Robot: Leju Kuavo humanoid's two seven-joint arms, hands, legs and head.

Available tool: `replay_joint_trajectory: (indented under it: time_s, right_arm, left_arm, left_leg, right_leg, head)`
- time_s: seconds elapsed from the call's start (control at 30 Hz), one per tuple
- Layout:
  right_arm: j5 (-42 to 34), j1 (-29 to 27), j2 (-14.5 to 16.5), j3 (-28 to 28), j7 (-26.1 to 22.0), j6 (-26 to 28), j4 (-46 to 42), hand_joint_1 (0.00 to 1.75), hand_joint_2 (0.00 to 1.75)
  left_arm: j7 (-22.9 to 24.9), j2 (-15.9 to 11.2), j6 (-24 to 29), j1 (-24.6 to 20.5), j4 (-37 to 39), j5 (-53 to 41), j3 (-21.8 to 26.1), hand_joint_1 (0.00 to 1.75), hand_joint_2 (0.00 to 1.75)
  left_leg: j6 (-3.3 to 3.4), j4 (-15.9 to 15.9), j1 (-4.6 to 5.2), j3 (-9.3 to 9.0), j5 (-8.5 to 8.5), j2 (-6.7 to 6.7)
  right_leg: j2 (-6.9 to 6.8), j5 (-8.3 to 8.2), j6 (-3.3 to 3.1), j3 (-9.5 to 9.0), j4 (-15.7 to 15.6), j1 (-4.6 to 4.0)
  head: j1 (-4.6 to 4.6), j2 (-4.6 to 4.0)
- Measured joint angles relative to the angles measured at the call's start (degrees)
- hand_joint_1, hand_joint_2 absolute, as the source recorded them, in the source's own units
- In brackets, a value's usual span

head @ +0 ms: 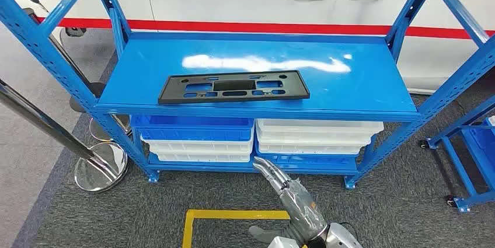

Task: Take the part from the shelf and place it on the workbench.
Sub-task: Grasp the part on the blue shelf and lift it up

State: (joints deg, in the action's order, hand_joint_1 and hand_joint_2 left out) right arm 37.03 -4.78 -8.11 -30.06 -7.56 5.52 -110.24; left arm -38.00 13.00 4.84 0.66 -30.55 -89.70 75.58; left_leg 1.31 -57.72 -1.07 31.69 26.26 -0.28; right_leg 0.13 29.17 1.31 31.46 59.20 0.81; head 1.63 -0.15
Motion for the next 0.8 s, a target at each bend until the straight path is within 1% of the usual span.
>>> replay_joint_trajectory:
  time_s: [0.07,0.13,0.17,0.2,0.23,0.27,0.3,0.33,0.37,0.4,0.43,0.5,0.53,0.57,0.6,0.63,0.67,0.7,0.73,0.77,0.8]
  right_arm:
    - [1.9,0.8,0.1,-0.4,0.4,0.2,0.7,0.0,1.75]
    - [7.3,2.4,0.4,-1.4,1.5,1.8,2.0,0.0,1.75]
    - [12.3,3.6,0.4,-2.2,2.6,4.0,3.0,0.0,1.75]
    - [18.0,5.5,0.5,-3.2,3.7,6.9,4.4,0.0,1.75]
    - [25.4,7.9,0.6,-4.5,5.0,10.8,6.9,0.0,1.75]
    - [32.2,10.5,0.8,-6.0,6.1,14.6,9.9,0.0,1.75]
    - [37.2,12.6,1.0,-7.3,6.9,17.6,12.9,0.0,1.75]
    - [40.8,14.1,1.2,-8.5,7.6,20.0,15.7,0.0,1.75]
    - [42.3,15.0,1.4,-9.4,8.3,21.3,17.7,0.0,1.75]
    - [43.1,15.9,1.6,-10.1,8.9,22.2,19.4,0.0,1.75]
    - [43.5,16.6,1.8,-10.6,9.5,22.6,20.7,0.0,1.75]
    - [44.2,17.9,2.1,-11.4,10.6,22.7,22.8,0.0,1.75]
    - [44.4,18.3,2.4,-11.6,11.0,22.6,23.5,0.0,1.75]
    - [44.6,18.7,2.7,-11.8,11.3,22.5,24.1,0.0,1.75]
    - [44.8,19.0,3.0,-12.1,11.5,22.3,24.6,0.0,1.75]
    - [45.1,19.3,3.2,-12.3,11.7,22.2,25.1,0.0,1.75]
    - [45.4,19.4,3.4,-12.4,11.8,22.1,25.5,0.0,1.75]
    - [45.7,19.5,3.6,-12.5,11.9,22.0,25.8,0.0,1.75]
    - [46.0,19.6,3.8,-12.6,12.0,22.0,26.1,0.0,1.75]
    - [46.2,19.7,4.0,-12.6,12.0,21.9,26.3,0.0,1.75]
    - [46.3,19.9,4.2,-12.6,12.1,21.8,26.5,0.0,1.75]
  left_arm:
    - [-0.8,-0.8,0.4,-0.5,1.1,0.4,-0.3,0.0,0.0]
    - [-1.6,-2.2,0.7,-1.4,3.0,1.5,-1.1,0.0,0.0]
    - [-1.4,-2.7,0.6,-1.8,3.9,2.2,-1.4,0.0,0.0]
    - [-0.9,-3.0,0.3,-2.2,4.5,2.8,-1.7,0.0,0.0]
    - [-0.2,-3.2,-0.1,-2.8,5.2,3.3,-1.9,0.0,0.0]
    - [0.6,-3.3,-0.4,-3.3,5.8,3.7,-2.2,0.0,0.0]
    - [1.1,-3.3,-0.6,-3.9,6.3,3.9,-2.5,0.0,0.0]
    - [1.6,-3.4,-0.8,-4.5,6.8,4.1,-2.8,0.0,0.0]
    - [1.8,-3.4,-0.8,-4.9,7.2,4.3,-3.1,0.0,0.0]
    - [2.0,-3.4,-1.0,-5.1,7.5,4.5,-3.3,0.0,0.0]
    - [2.2,-3.5,-1.1,-5.2,7.7,4.8,-3.5,0.0,0.0]
    - [2.4,-3.7,-1.5,-5.2,8.0,5.0,-3.9,0.0,0.0]
    - [2.5,-3.8,-1.6,-5.3,8.2,5.1,-4.1,0.0,0.0]
    - [2.5,-4.0,-1.7,-5.4,8.2,5.2,-4.3,0.0,0.0]
    - [2.6,-4.2,-1.7,-5.5,8.3,5.3,-4.4,0.0,0.0]
    - [2.6,-4.4,-1.8,-5.5,8.4,5.4,-4.4,0.0,0.0]
    - [2.7,-4.5,-1.8,-5.5,8.4,5.5,-4.4,0.0,0.0]
    - [2.7,-4.6,-1.9,-5.5,8.4,5.6,-4.5,0.0,0.0]
    - [2.8,-4.6,-2.1,-5.5,8.4,5.6,-4.5,0.0,0.0]
    - [3.0,-4.7,-2.2,-5.5,8.5,5.7,-4.6,0.0,0.0]
    - [3.1,-4.7,-2.4,-5.5,8.5,5.7,-4.7,0.0,0.0]
  left_leg:
    - [0.26,0.1,0.07,0.06,-0.08,0.03]
    - [0.53,0.1,0.25,0.2,-0.15,0.07]
    - [0.53,0.1,0.34,0.26,-0.15,0.08]
    - [0.53,0.0,0.42,0.26,-0.15,0.13]
    - [0.51,0.0,0.48,0.24,-0.13,0.21]
    - [0.47,-0.1,0.52,0.17,-0.11,0.28]
    - [0.4,-0.2,0.53,0.13,-0.06,0.26]
    - [0.25,-0.4,0.63,0.18,0.02,0.14]
    - [0.01,-0.5,0.68,0.29,0.04,-0.04]
    - [-0.28,-0.5,0.71,0.42,0.03,-0.17]
    - [-0.61,-0.5,0.73,0.5,-0.03,-0.23]
    - [-1.26,-0.6,0.71,0.58,0.18,-0.16]
    - [-1.55,-1.5,0.69,0.96,0.86,-0.12]
    - [-1.85,-3.6,0.64,1.88,2.1,-0.09]
    - [-2.11,-6.7,0.5,3.35,3.77,-0.06]
    - [-2.37,-10.7,0.41,5.29,5.52,-0.05]
    - [-2.6,-14.2,0.33,7.09,6.72,-0.05]
    - [-2.77,-16.2,0.26,8.22,6.92,-0.05]
    - [-2.88,-15.9,0.18,8.27,5.9,-0.04]
    - [-2.9,-13.2,0.08,7.17,3.89,-0.03]
    - [-2.86,-9.1,-0.03,5.39,1.64,-0.02]
  right_leg:
    - [-0.01,1.94,0.05,1.69,3.3,0.02]
    - [-0.03,5.33,0.18,5.47,10.7,0.05]
    - [-0.03,6.12,0.23,7.11,13.7,0.05]
    - [-0.04,5.79,0.24,7.9,14.8,0.05]
    - [-0.06,4.33,0.17,7.62,13.8,0.05]
    - [-0.08,2.08,0.01,6.21,10.7,0.04]
    - [-0.09,0.08,-0.29,4.27,6.6,-0.01]
    - [-0.11,-1.33,-0.56,2.51,2.9,-0.12]
    - [-0.11,-2.02,-0.81,1.38,0.4,-0.25]
    - [-0.07,-2.06,-1.04,0.95,-0.7,-0.4]
    - [0.0,-2.08,-1.16,1.02,-0.9,-0.53]
    - [0.08,-2.42,-1.69,0.92,-1.4,-0.23]
    - [0.03,-2.59,-2.02,0.76,-1.7,-0.03]
    - [-0.05,-2.73,-2.31,0.6,-2.0,0.17]
    - [-0.13,-2.74,-2.47,0.55,-2.1,0.15]
    - [-0.17,-2.73,-2.6,0.57,-2.1,0.15]
    - [-0.19,-2.69,-2.61,0.58,-2.0,0.12]
    - [-0.2,-2.64,-2.6,0.56,-2.0,0.11]
    - [-0.18,-2.56,-2.54,0.51,-1.9,0.12]
    - [-0.14,-2.43,-2.45,0.42,-1.8,0.14]
    - [-0.08,-2.25,-2.27,0.32,-1.7,0.15]
  head:
    - [0.0,0.0]
    - [0.0,0.0]
    - [0.0,0.0]
    - [0.0,0.0]
    - [0.0,0.0]
    - [0.0,0.0]
    - [0.01,0.0]
    - [0.0,0.0]
    - [0.01,0.0]
    - [0.01,0.0]
    - [0.01,0.0]
    - [0.01,0.0]
    - [0.02,0.0]
    - [0.02,0.0]
    - [0.02,0.0]
    - [0.03,0.0]
    - [0.02,0.0]
    - [0.02,0.0]
    - [0.02,0.0]
    - [0.02,0.0]
    - [0.02,0.0]
